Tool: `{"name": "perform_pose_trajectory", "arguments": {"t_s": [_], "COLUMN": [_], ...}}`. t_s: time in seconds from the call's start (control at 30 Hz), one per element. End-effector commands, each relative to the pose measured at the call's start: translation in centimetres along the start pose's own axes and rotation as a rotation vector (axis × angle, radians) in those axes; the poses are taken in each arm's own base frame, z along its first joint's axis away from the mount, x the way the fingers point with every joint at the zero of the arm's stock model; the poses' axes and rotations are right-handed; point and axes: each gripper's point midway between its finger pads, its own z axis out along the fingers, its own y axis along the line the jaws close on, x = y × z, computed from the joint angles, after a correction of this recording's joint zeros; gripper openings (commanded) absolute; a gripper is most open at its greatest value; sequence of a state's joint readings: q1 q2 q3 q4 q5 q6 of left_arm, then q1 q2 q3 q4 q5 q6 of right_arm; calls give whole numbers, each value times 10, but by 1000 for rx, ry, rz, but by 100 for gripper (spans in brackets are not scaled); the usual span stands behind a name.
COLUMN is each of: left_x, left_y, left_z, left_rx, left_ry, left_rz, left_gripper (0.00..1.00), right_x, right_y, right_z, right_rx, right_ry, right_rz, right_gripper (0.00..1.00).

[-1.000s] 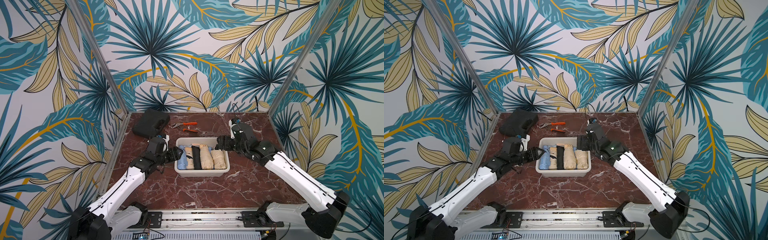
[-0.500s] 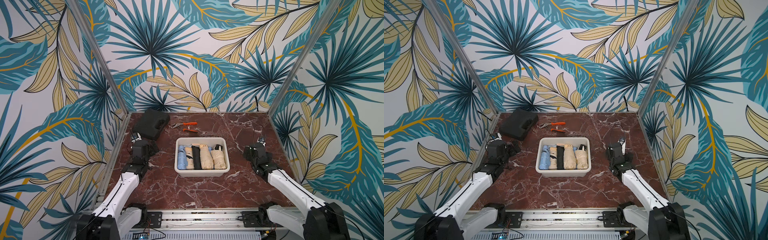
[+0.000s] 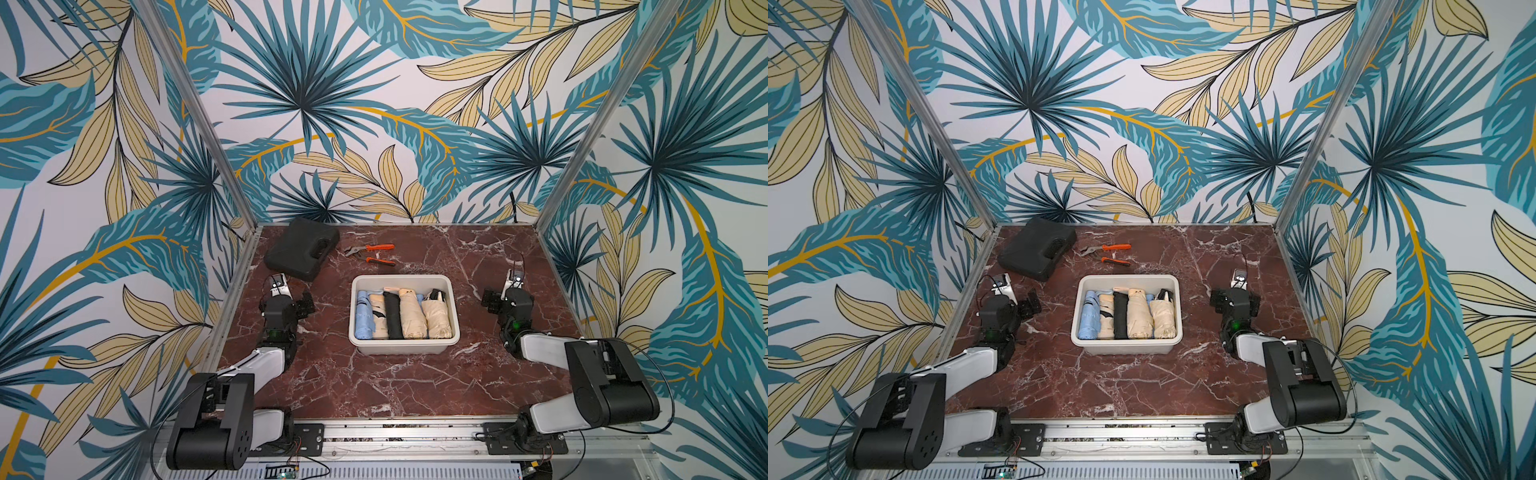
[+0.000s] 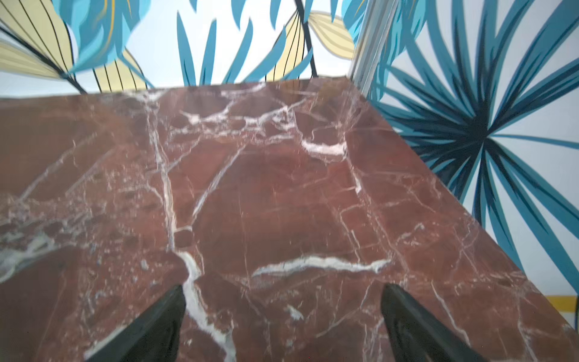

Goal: Put the umbrella into the storage box
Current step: Reset both arms

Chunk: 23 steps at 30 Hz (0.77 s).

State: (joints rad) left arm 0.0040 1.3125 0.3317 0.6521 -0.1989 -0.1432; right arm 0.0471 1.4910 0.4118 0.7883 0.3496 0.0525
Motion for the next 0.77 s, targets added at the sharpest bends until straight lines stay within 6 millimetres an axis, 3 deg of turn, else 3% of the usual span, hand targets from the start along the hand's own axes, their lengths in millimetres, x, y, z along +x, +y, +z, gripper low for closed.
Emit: {"name": "perform_pose_trajectory", "arguments": {"t_s": [0.0, 0.13, 0.3, 0.5, 0.6, 0.73], "left_x": [-26, -6, -5, -9, -9, -9], "left_y": [-12, -19, -9, -1, 1, 0], "left_z": [3, 14, 23, 24, 26, 26], "left_rx": [70, 110, 40, -8, -17, -17], "left_ry": [-170, -178, -113, -150, -139, -137], "left_rz": [70, 98, 71, 51, 49, 48], "left_gripper": [100, 100, 100, 100, 100, 100], "right_x": [-9, -8, -8, -8, -6, -6], "right_y": [10, 9, 9, 10, 26, 27], "right_z": [-2, -2, -2, -2, 1, 0], "right_rx": [-72, -69, -68, -67, -142, -149], "right_ry": [-63, -56, -55, -54, -26, -29], "right_rz": [42, 42, 39, 37, -11, -10], "right_gripper": [99, 99, 100, 99, 99, 100]}}
